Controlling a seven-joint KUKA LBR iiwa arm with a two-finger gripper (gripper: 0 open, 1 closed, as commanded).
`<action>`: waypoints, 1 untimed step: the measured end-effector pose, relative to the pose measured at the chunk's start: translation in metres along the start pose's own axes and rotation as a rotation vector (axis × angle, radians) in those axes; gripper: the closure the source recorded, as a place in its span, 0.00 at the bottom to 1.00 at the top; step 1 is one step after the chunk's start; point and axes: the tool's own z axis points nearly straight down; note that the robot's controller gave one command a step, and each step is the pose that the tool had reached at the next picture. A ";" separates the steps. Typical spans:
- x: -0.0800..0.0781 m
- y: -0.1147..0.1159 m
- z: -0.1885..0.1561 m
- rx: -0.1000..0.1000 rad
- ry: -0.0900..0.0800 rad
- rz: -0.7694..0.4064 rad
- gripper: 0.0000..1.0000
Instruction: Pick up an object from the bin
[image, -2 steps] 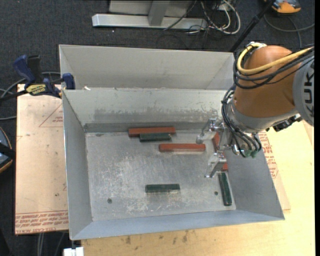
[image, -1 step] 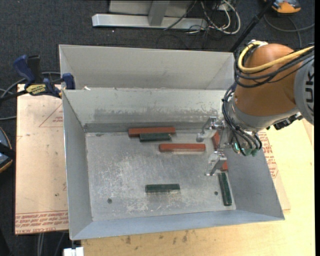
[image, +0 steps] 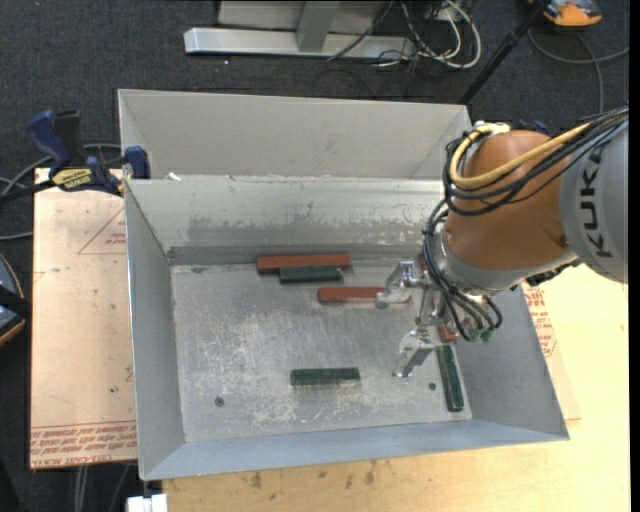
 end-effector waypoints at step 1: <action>-0.005 0.025 0.068 -0.002 0.004 0.024 0.00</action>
Offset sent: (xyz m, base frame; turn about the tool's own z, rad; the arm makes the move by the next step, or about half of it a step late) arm 0.0007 0.0937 -0.1413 -0.2655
